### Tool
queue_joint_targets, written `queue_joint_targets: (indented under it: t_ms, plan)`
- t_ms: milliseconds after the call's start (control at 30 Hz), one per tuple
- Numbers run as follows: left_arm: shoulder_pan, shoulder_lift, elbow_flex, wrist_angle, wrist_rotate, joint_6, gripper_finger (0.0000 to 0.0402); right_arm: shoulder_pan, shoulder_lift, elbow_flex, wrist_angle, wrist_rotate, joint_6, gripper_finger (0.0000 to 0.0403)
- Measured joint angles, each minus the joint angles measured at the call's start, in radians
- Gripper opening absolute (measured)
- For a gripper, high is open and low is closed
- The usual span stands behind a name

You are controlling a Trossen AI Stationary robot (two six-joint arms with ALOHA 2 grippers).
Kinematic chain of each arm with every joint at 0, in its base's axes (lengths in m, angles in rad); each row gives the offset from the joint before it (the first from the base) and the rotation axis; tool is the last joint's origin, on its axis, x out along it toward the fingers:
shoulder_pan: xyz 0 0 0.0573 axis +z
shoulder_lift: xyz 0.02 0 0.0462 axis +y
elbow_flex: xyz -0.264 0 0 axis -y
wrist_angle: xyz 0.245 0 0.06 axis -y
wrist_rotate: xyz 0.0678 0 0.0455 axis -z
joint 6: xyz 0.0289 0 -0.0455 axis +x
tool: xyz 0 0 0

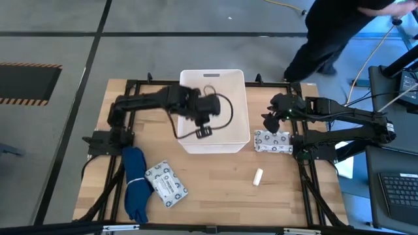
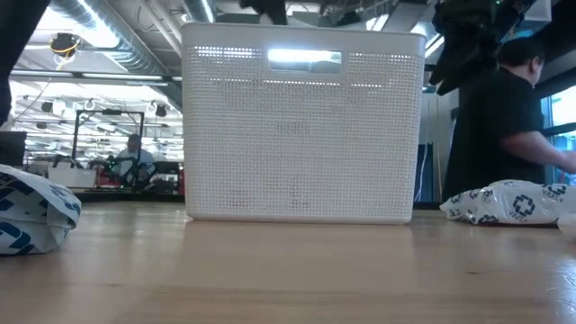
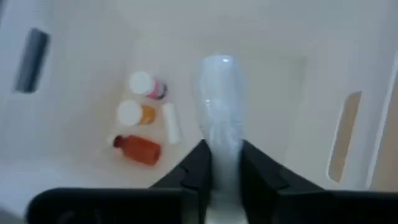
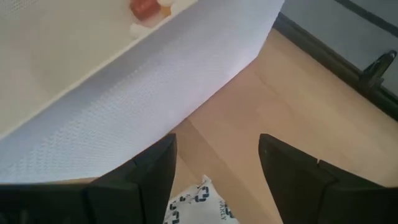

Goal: Pick & place medical supplies in basket/bin
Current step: Put the middle rolled gauze into the white bin

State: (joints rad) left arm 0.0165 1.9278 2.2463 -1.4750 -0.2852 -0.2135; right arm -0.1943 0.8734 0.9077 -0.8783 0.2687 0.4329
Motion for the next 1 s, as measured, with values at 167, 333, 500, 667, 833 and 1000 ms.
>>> queue_joint_targets:
  t_ms: [167,333,500,667,833,1000]
  plan:
    - [0.100,0.006,-0.012,0.033,0.129,0.158,0.0057,0.000,0.000,0.000,0.016,0.022,0.040,0.0229]
    - [0.168,0.015,-0.141,0.135,0.194,0.229,0.0057,0.000,0.000,0.000,0.021,0.053,0.064,0.0229]
    - [0.221,0.013,-0.329,0.342,0.312,0.269,0.0057,0.000,0.001,0.000,0.022,0.056,0.064,0.0229]
    - [0.259,0.013,-0.489,0.431,0.319,0.268,0.0057,0.000,0.002,0.000,0.022,0.056,0.064,0.0229]
    - [0.297,0.013,-0.614,0.549,0.302,0.198,0.0057,0.000,0.002,0.000,0.022,0.056,0.064,0.0229]
    - [0.305,0.013,-0.693,0.636,0.303,0.174,0.0057,0.000,0.002,0.000,0.022,0.056,0.064,0.0229]
